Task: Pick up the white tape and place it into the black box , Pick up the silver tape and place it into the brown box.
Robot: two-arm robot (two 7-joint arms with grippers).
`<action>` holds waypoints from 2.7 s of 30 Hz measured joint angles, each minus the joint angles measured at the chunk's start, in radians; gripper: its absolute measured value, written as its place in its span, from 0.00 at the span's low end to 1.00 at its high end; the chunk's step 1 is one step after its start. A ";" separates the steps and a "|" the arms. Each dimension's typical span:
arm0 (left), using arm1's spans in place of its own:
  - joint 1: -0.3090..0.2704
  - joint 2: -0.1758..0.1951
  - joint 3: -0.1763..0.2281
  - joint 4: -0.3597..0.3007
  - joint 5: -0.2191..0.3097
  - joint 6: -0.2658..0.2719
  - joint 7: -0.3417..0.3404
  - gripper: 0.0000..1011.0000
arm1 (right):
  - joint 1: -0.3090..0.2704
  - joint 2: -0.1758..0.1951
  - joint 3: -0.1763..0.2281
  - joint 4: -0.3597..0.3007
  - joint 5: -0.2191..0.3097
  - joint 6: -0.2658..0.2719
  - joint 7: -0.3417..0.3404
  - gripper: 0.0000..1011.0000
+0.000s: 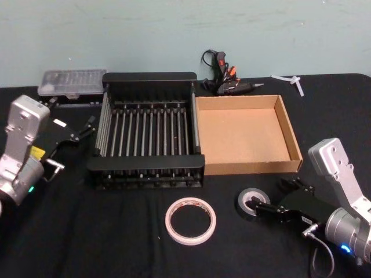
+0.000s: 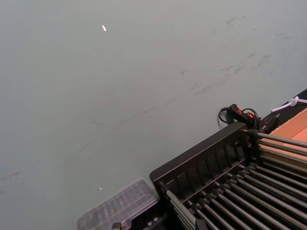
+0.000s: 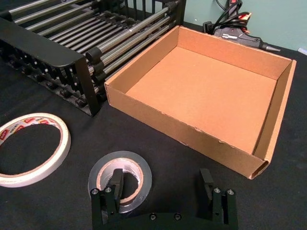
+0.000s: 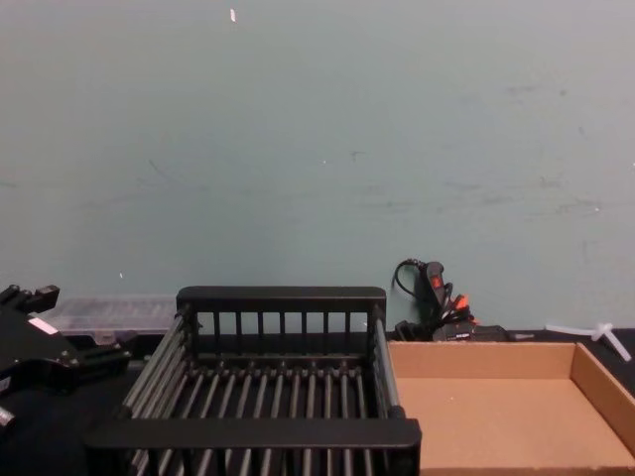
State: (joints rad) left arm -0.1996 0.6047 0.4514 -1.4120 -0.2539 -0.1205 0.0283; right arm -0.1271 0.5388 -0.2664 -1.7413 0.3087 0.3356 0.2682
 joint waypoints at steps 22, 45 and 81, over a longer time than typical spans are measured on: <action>0.000 0.000 0.000 0.000 0.000 0.000 0.000 0.99 | 0.000 0.002 -0.002 -0.002 0.004 -0.001 -0.002 0.48; 0.000 0.000 0.000 0.000 0.000 0.000 0.000 0.99 | -0.004 -0.001 0.004 -0.002 0.004 -0.005 0.004 0.13; 0.000 0.000 0.000 0.000 0.000 0.000 0.000 0.99 | 0.096 -0.032 0.047 -0.018 0.020 -0.119 0.049 0.13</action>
State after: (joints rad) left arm -0.1996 0.6047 0.4514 -1.4120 -0.2539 -0.1205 0.0283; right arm -0.0311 0.5068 -0.2190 -1.7595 0.3286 0.2170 0.3176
